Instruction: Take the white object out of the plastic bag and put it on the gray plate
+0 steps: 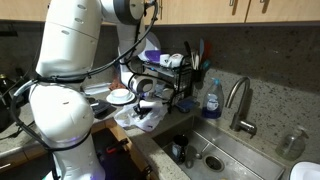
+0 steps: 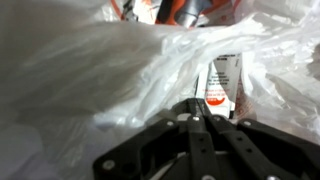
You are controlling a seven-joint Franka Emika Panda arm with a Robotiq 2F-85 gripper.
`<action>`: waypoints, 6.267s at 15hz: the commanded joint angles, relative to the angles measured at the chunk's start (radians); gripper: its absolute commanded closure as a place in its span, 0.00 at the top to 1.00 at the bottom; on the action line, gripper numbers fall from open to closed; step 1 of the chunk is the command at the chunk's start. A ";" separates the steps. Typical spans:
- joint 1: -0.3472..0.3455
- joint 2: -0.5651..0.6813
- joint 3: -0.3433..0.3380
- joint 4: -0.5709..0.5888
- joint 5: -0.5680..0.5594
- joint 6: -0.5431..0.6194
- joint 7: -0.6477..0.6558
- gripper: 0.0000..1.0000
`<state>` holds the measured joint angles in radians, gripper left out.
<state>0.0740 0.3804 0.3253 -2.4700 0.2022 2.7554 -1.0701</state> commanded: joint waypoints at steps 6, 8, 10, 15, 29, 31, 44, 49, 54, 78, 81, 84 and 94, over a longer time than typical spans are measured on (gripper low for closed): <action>-0.002 -0.028 0.017 -0.068 -0.072 0.021 0.111 0.51; -0.004 -0.020 0.020 -0.081 -0.073 0.027 0.133 0.67; 0.003 -0.007 0.010 -0.089 -0.082 0.032 0.167 0.52; 0.004 0.000 0.008 -0.096 -0.118 0.029 0.246 0.12; 0.053 -0.165 -0.023 -0.129 -0.332 -0.020 0.422 0.33; 0.061 -0.162 -0.027 -0.127 -0.354 -0.028 0.436 0.14; 0.097 -0.240 -0.025 -0.172 -0.401 -0.031 0.534 0.01; 0.118 -0.342 -0.032 -0.202 -0.418 -0.051 0.583 0.03; 0.119 -0.300 -0.044 -0.197 -0.407 -0.044 0.563 0.02; 0.010 -0.066 -0.022 -0.081 -0.394 0.092 0.500 0.27; -0.007 -0.076 -0.001 -0.086 -0.378 0.086 0.486 0.25; -0.036 -0.078 0.034 -0.091 -0.349 0.084 0.452 0.21; -0.105 -0.084 0.090 -0.097 -0.254 0.036 0.318 0.24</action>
<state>-0.0041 0.3203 0.3938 -2.5516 -0.0890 2.8214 -0.7047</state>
